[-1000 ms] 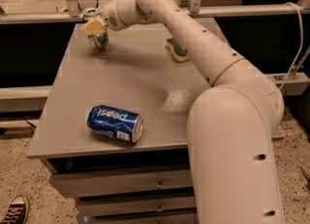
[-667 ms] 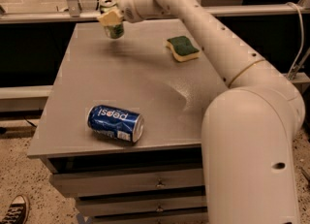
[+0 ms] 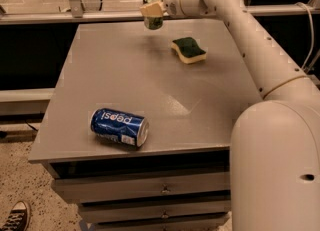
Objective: Move green can near sponge
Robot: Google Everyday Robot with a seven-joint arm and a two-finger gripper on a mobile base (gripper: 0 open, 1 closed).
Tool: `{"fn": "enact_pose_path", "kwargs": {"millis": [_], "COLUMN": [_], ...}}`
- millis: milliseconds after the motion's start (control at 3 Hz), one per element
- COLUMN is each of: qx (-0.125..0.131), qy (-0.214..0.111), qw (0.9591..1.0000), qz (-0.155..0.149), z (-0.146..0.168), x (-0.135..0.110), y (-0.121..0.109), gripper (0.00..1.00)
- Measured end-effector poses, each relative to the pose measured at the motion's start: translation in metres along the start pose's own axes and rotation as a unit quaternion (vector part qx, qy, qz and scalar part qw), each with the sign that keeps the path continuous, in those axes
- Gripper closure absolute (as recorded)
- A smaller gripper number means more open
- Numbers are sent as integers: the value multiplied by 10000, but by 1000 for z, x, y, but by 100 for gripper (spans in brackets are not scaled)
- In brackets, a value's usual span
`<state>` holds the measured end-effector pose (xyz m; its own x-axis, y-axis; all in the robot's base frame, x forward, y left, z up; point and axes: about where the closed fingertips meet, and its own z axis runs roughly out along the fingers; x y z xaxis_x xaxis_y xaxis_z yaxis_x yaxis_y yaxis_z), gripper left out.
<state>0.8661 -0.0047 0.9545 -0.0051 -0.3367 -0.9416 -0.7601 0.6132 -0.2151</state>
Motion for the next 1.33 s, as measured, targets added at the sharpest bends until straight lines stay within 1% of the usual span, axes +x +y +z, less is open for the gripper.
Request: {"fn": "enact_pose_path", "kwargs": {"millis": [333,667,1000,1333], "qx": [158,252,183,102], "qy": [149,370,552,667], "qw": [9996,9986,9972,9958], "qz": [172,280,480,622], "z": [-21,-39,-49,-54], "x": [26,47,69,83], "y": [-21,-33,-35,-35], "gripper": [100,100,82,53]}}
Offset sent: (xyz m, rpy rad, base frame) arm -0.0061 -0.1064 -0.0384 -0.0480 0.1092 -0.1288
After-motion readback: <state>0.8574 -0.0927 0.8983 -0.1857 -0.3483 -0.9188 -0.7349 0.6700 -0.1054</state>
